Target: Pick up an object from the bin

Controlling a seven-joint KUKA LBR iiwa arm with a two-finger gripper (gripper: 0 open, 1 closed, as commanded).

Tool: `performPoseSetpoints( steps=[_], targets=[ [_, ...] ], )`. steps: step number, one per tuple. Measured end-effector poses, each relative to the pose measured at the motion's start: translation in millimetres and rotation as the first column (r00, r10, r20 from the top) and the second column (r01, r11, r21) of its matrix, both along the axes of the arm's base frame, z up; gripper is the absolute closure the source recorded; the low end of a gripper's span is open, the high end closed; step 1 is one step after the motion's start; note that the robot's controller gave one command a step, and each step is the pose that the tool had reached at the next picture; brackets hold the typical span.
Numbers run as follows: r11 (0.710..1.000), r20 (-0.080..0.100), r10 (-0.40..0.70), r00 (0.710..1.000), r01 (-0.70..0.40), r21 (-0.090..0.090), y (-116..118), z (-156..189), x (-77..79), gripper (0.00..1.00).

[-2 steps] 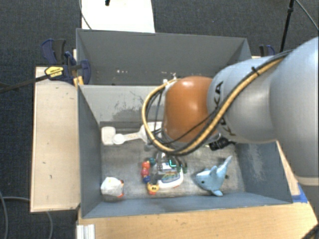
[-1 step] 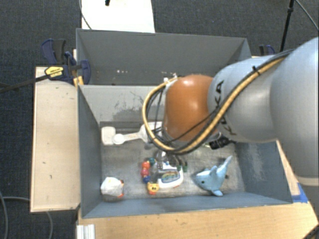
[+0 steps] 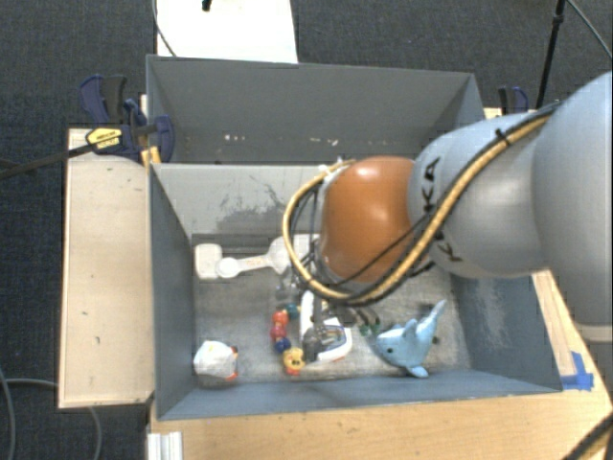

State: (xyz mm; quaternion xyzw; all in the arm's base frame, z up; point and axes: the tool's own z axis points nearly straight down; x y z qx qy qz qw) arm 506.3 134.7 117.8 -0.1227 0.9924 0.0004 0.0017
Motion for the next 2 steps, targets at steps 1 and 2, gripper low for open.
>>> performPoseSetpoints(
  steps=[1,2],
  targets=[
    [0.929,-0.001,0.37,0.929,-0.37,0.0,-18.4,16.6,-2.3,0.0],
    [0.824,-0.002,0.566,0.824,-0.566,-0.001,-27.6,20.4,-9.9,0.0]
  ],
)
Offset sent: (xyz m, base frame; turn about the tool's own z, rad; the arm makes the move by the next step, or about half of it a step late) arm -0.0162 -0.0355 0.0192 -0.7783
